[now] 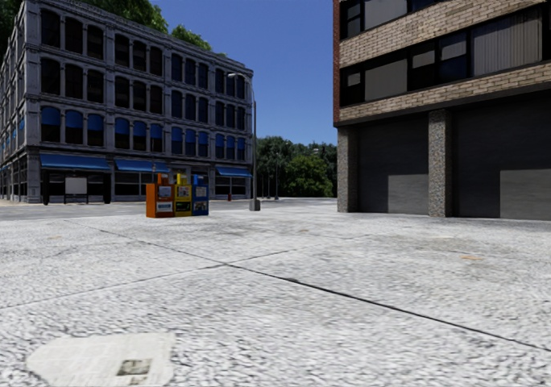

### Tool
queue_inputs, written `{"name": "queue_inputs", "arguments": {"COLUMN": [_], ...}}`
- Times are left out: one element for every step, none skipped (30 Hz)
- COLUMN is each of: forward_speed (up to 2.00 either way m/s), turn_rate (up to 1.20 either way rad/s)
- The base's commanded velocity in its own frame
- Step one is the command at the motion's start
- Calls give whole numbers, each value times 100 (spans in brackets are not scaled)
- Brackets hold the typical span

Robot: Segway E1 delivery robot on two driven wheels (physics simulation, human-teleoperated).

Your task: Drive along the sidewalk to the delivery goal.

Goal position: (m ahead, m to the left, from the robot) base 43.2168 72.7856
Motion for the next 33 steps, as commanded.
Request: {"name": "queue_inputs", "arguments": {"forward_speed": [200,200,200,200,200,200,200,200,200,200,200,200,200,200,200,200,200,200,200,200,200,200,200,200,200,200,200,200,200,200,200,200,200], "turn_rate": [0,0,0,0,0,0,0,0,0,0,0,0,0,0,0,0,0,0,0,0,0,0,0,0,0,0,0,0,0,0,0,0,0]}}
